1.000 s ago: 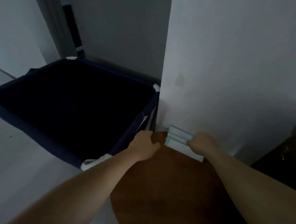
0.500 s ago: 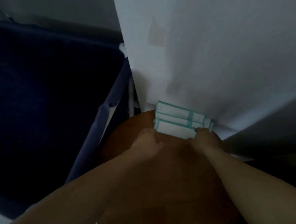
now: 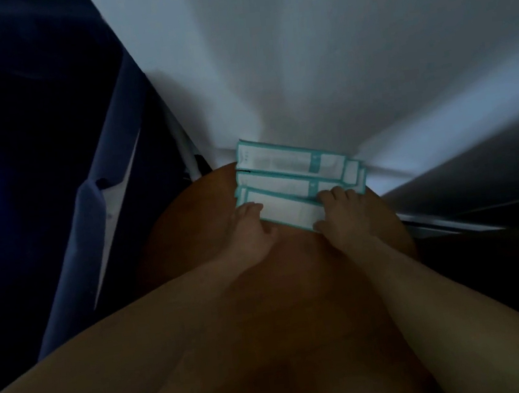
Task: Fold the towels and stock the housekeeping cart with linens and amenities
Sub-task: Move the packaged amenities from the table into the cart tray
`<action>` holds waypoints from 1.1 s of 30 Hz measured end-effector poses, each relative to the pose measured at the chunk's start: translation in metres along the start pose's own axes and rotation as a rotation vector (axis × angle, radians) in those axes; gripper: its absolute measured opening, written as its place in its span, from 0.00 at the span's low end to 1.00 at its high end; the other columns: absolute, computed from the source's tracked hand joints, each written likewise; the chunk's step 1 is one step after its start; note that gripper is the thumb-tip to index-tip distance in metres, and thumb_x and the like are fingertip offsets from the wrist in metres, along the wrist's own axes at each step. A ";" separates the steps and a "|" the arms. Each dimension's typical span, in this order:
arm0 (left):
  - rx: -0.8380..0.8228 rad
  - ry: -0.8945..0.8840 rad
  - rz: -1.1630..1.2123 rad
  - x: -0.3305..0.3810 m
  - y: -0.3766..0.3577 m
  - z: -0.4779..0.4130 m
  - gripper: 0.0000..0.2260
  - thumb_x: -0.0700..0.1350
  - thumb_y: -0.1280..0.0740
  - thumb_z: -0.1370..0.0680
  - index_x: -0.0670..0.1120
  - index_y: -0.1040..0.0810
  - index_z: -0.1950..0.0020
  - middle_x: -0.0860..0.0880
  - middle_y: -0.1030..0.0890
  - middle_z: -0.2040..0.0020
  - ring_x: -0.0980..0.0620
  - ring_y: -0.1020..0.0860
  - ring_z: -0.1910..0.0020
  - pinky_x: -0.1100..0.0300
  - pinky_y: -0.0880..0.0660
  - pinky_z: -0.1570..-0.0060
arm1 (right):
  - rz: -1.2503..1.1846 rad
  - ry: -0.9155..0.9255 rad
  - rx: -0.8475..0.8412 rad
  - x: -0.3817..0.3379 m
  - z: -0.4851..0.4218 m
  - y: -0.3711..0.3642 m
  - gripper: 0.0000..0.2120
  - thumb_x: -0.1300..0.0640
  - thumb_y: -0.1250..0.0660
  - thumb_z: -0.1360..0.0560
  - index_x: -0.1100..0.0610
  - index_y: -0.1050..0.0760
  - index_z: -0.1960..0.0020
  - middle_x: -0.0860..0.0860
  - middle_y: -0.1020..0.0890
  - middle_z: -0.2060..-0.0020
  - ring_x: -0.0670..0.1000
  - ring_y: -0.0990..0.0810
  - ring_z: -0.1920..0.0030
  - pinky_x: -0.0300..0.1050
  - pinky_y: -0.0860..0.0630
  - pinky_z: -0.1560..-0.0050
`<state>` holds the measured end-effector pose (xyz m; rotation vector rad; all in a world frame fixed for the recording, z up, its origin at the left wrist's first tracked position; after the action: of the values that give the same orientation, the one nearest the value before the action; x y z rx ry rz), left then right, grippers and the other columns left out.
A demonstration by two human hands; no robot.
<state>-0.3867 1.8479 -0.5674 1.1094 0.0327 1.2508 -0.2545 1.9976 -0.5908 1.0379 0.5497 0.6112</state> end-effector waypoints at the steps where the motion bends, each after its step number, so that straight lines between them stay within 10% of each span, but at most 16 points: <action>1: 0.004 0.036 0.043 -0.002 -0.003 0.001 0.28 0.48 0.30 0.23 0.41 0.34 0.25 0.41 0.33 0.27 0.44 0.36 0.28 0.56 0.39 0.28 | -0.006 0.012 -0.011 0.000 0.003 -0.001 0.25 0.48 0.29 0.28 0.51 0.30 0.33 0.53 0.26 0.39 0.57 0.28 0.40 0.52 0.33 0.39; 6: -0.005 0.180 0.202 -0.011 -0.015 0.009 0.16 0.47 0.29 0.24 0.40 0.21 0.39 0.42 0.19 0.41 0.46 0.22 0.42 0.61 0.29 0.44 | -0.119 0.031 0.003 -0.004 0.019 -0.004 0.22 0.52 0.28 0.27 0.54 0.27 0.35 0.54 0.28 0.38 0.56 0.29 0.39 0.50 0.32 0.39; 16: -0.079 0.293 0.534 -0.031 -0.025 0.020 0.09 0.40 0.31 0.22 0.39 0.19 0.43 0.39 0.18 0.45 0.41 0.20 0.43 0.48 0.25 0.38 | -0.389 0.008 0.055 -0.011 0.034 -0.020 0.06 0.57 0.25 0.29 0.55 0.22 0.56 0.53 0.20 0.55 0.56 0.23 0.48 0.48 0.30 0.49; 22: 0.324 -0.058 -0.123 -0.030 -0.003 0.035 0.36 0.51 0.28 0.29 0.47 0.39 0.24 0.44 0.37 0.27 0.43 0.40 0.29 0.49 0.39 0.32 | -0.732 0.023 -0.186 -0.018 0.022 -0.016 0.07 0.59 0.23 0.29 0.56 0.20 0.53 0.48 0.21 0.60 0.47 0.23 0.59 0.39 0.31 0.57; 25: 0.192 -0.273 -0.509 -0.034 0.006 0.031 0.40 0.55 0.32 0.27 0.51 0.48 0.20 0.47 0.48 0.20 0.45 0.54 0.22 0.45 0.54 0.26 | -0.739 0.106 -0.242 -0.020 0.016 -0.007 0.09 0.58 0.22 0.30 0.52 0.21 0.57 0.45 0.20 0.61 0.41 0.24 0.63 0.33 0.28 0.61; 29: -0.002 -0.335 -0.378 -0.041 0.005 0.025 0.20 0.50 0.34 0.23 0.49 0.26 0.31 0.45 0.23 0.35 0.44 0.29 0.33 0.55 0.40 0.33 | -0.666 0.171 -0.267 -0.020 0.012 -0.004 0.09 0.54 0.22 0.30 0.44 0.21 0.61 0.39 0.19 0.62 0.37 0.22 0.62 0.29 0.31 0.60; 33: -0.149 -0.106 0.031 -0.052 0.001 0.029 0.17 0.43 0.34 0.20 0.43 0.26 0.31 0.41 0.23 0.35 0.44 0.25 0.35 0.57 0.31 0.35 | -0.685 0.011 0.121 -0.009 0.002 -0.005 0.07 0.58 0.26 0.26 0.59 0.17 0.49 0.54 0.15 0.53 0.49 0.20 0.54 0.27 0.30 0.53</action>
<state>-0.3910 1.7894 -0.5795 1.0481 -0.1563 1.2001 -0.2583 1.9880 -0.5929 0.8829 0.9052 -0.0227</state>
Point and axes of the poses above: each hand's wrist, its own z-axis away from the middle knuckle, its own y-axis out of the back of the hand, x = y × z, the point moved 1 cm from there along -z, towards the middle knuckle
